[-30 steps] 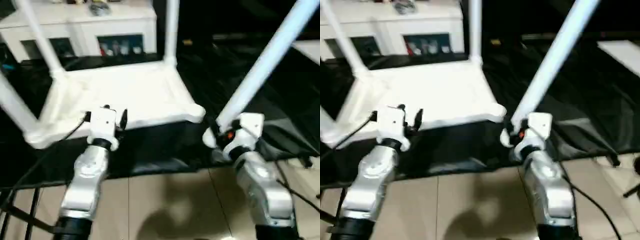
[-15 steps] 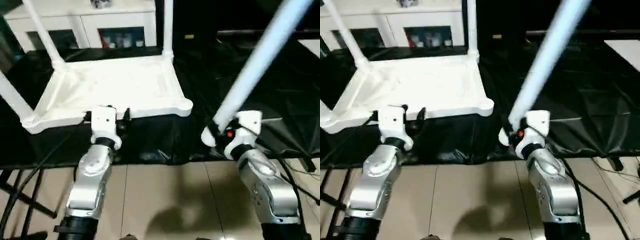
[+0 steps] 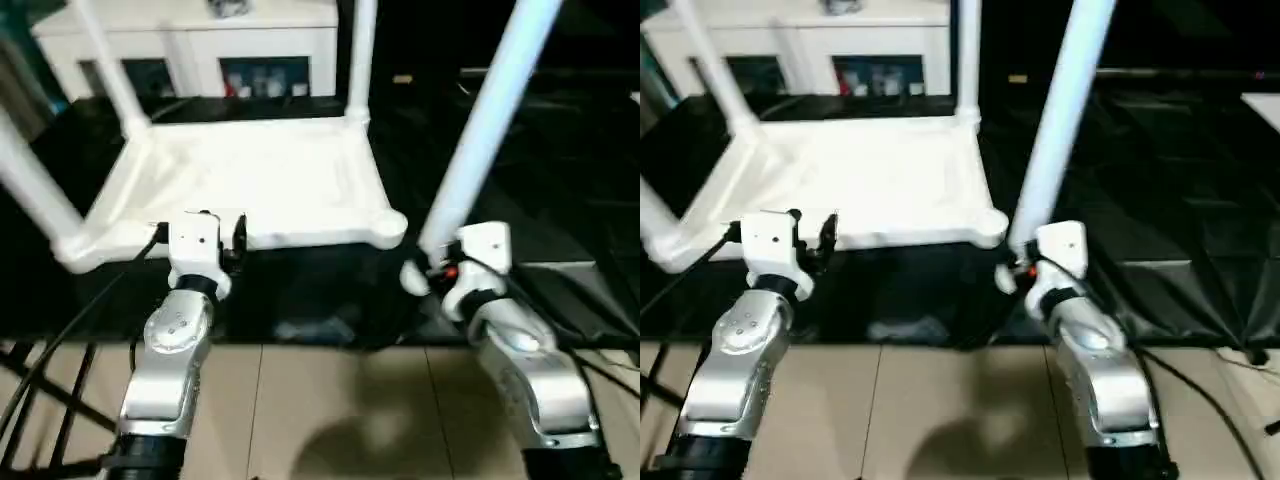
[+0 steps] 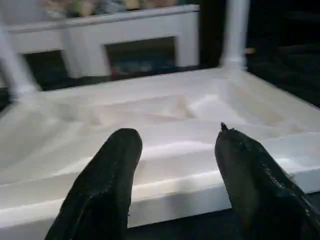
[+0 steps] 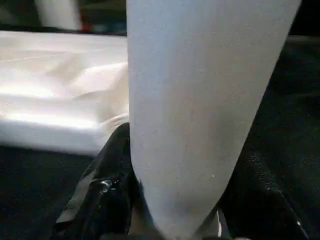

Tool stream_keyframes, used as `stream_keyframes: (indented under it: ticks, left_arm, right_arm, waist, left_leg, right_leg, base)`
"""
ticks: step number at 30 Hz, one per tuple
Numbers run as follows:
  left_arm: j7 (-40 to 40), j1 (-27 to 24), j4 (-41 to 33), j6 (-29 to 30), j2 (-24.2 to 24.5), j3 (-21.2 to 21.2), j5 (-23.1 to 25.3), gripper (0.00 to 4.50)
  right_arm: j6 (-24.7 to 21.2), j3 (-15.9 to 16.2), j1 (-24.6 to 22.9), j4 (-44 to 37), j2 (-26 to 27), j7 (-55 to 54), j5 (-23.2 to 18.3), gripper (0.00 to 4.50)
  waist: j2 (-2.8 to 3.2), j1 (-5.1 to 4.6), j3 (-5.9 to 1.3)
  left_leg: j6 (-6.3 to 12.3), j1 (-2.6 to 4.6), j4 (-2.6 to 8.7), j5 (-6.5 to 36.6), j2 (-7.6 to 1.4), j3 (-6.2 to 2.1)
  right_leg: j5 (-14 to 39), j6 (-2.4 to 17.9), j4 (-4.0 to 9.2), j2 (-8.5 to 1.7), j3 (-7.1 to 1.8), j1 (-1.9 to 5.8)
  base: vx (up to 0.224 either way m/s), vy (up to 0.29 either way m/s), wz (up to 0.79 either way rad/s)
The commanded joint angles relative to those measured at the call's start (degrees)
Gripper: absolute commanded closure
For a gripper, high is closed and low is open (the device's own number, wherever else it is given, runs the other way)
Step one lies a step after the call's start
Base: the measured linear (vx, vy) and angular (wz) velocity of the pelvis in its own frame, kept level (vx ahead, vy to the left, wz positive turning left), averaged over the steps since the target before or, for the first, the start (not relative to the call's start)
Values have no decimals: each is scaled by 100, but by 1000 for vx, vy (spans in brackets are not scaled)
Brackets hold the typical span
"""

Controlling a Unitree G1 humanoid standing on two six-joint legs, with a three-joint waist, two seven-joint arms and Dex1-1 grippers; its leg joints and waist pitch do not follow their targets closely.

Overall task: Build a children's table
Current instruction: Pick table leg

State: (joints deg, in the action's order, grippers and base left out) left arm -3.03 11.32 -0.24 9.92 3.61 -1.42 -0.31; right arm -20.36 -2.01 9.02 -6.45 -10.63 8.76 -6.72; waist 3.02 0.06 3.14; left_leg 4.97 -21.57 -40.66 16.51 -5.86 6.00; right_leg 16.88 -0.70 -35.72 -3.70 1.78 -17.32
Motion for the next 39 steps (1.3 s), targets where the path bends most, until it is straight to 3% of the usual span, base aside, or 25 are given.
stream_keyframes:
  ticks: [1,2,3,5,6,8,9,10,11,13,14,18,21,23,24,26,27,29,30,31,33,34,35,38,39]
  left_arm:
    - [-4,-3,-39,30,135,136,-3,169]
    - [-26,-9,-32,20,149,123,10,169]
    - [-26,-9,-32,20,149,123,10,169]
    - [-48,-16,-30,15,157,117,17,169]
    - [-80,-22,-32,14,151,120,18,169]
    - [-98,-28,-27,13,143,122,33,169]
    - [-102,-33,-26,8,143,120,34,169]
    - [-103,-33,-24,9,147,114,26,169]
    - [-106,-38,-14,6,158,88,11,169]
    - [-111,-40,-2,3,166,67,-4,169]
    - [-113,-40,2,4,168,65,-7,169]
    - [-130,-63,38,-22,159,69,-6,169]
    - [-158,-80,51,-50,144,64,15,169]
    - [-163,-79,54,-61,144,50,-5,169]
    - [-165,-78,57,-68,145,42,-10,169]
    - [-165,-82,48,-69,144,34,-16,169]
    - [-168,-87,42,-66,143,32,-24,169]
    - [-192,-113,12,-58,144,33,-34,169]
    - [-200,-121,2,-55,144,37,-34,169]
    - [-215,-139,-6,-55,149,40,-37,169]
    - [-225,-151,-10,-56,153,43,-38,169]
    - [-231,-169,-20,-52,158,46,-37,169]
    - [-239,-183,-29,-48,162,48,-39,169]
    - [-244,-199,-48,-30,176,44,-34,169]
    - [-239,-204,-56,-22,185,36,-34,169]
  right_arm:
    - [202,96,98,-34,75,18,14,262]
    - [232,93,96,-11,88,23,40,262]
    - [232,93,96,-11,88,23,40,262]
    - [241,63,82,-23,124,16,17,262]
    - [227,-4,60,-42,186,-23,-80,262]
    - [241,-23,47,-47,206,-50,-127,262]
    - [251,-16,42,-53,200,-43,-124,262]
    - [259,-11,42,-54,196,-42,-104,262]
    - [275,-4,34,-57,190,-35,-62,262]
    - [290,-10,25,-48,196,-35,-45,262]
    - [295,-10,21,-47,196,-35,-40,262]
    - [321,-5,14,-29,188,-24,5,262]
    - [306,-13,44,-9,154,-12,-12,262]
    - [276,-49,48,2,165,-19,-26,262]
    - [277,-76,38,4,181,-25,-35,262]
    - [296,-90,21,0,186,-29,-29,262]
    - [308,-92,8,5,188,-35,-18,262]
    - [311,-87,-42,-9,212,-59,-20,262]
    - [302,-77,-63,-29,220,-67,-28,262]
    - [307,-59,-93,-59,225,-66,-28,262]
    - [311,-48,-112,-79,230,-61,-23,262]
    - [310,-34,-138,-98,233,-58,-7,262]
    - [317,-24,-160,-108,237,-52,9,262]
    - [306,-34,-178,-125,249,-37,8,262]
    - [304,-49,-179,-140,259,-29,-11,262]
  waist:
    - [-189,230,-429]
    - [9,195,-496]
    - [293,17,-494]
    - [249,-193,-531]
    - [214,-165,-513]
    - [144,-109,-491]
    - [-75,-34,-424]
    - [-349,-1,-356]
    - [-360,336,-267]
    - [-313,478,-173]
    - [-378,478,-154]
    - [131,-7,-229]
    - [156,-297,-293]
    - [-9,-260,-303]
    - [-54,-104,-415]
    - [-132,206,-380]
    - [-38,275,-335]
    - [165,160,-337]
    - [256,-55,-445]
    - [100,-199,-489]
    - [-164,-148,-465]
    - [-337,-80,-465]
    - [-343,214,-567]
    - [-353,205,-450]
    - [-121,182,-292]
  left_leg:
    - [249,-601,181,-693,-226,-100]
    - [276,-431,562,-1406,-295,-75]
    - [951,187,786,-1990,-702,-410]
    - [2374,869,779,-2305,-1298,-991]
    - [2480,814,771,-2749,-1244,-916]
    - [2412,693,840,-2749,-1103,-717]
    - [1395,649,717,-868,-800,27]
    - [898,463,579,232,-424,315]
    - [141,81,-12,1017,52,343]
    - [-668,-49,-66,498,23,5]
    - [-428,-263,27,213,-43,-141]
    - [-364,399,1100,1670,-598,-448]
    - [517,756,1254,1764,-812,-694]
    - [1000,386,993,926,-466,-346]
    - [256,624,773,608,-241,188]
    - [-459,115,475,364,-37,205]
    - [-820,44,472,155,-137,97]
    - [-1206,670,1037,-264,-515,-83]
    - [-578,1561,1132,-1049,-1229,-504]
    - [-142,1527,1114,-1360,-1428,-575]
    - [1246,1046,792,-989,-559,-222]
    - [1110,647,619,-505,-51,76]
    - [757,13,-64,281,257,122]
    - [-188,-398,-239,-390,71,-111]
    - [-361,-306,187,-905,-169,-186]
  right_leg:
    - [-2308,1516,432,-759,-589,836]
    - [-2378,1256,277,-315,-191,718]
    - [-1453,680,-63,67,198,160]
    - [568,124,-627,-82,135,-722]
    - [330,-280,-741,-146,63,-864]
    - [-36,-545,-697,-170,14,-894]
    - [-508,30,-5,-285,-218,-824]
    - [88,353,365,-289,-436,-609]
    - [1706,1047,756,-664,-1273,30]
    - [2153,1531,740,-325,-1626,236]
    - [1733,1531,666,-458,-1378,357]
    - [1941,1140,385,109,-496,-150]
    - [-42,1082,60,-71,-20,-326]
    - [-490,1323,393,-381,-189,46]
    - [-407,1780,460,-170,-575,126]
    - [21,1987,647,-205,-1170,667]
    - [85,1828,654,-38,-1325,656]
    - [-241,795,180,554,-804,59]
    - [255,402,-375,101,-269,-898]
    - [258,186,-438,-83,-181,-896]
    - [-768,266,37,-350,-159,-716]
    - [-829,396,205,-300,-384,-233]
    - [-717,1511,530,-967,-1166,561]
    - [-2175,2081,375,-769,-876,626]
    - [-1101,2037,595,-651,-411,320]
  base:
    - [147,-17,7]
    - [0,0,0]
    - [0,0,0]
    - [65,2,-3]
    - [86,2,2]
    - [43,1,1]
    - [37,-80,-6]
    - [37,-80,-6]
    - [87,-103,-28]
    - [69,-77,-42]
    - [27,-49,-28]
    - [24,32,-2]
    - [77,62,4]
    - [90,36,4]
    - [107,8,-22]
    - [117,8,-33]
    - [116,13,-47]
    - [130,12,-49]
    - [177,-36,-47]
    - [177,-36,-47]
    - [124,-60,-15]
    - [117,-58,-3]
    - [117,-28,15]
    - [112,-17,5]
    - [97,2,-2]
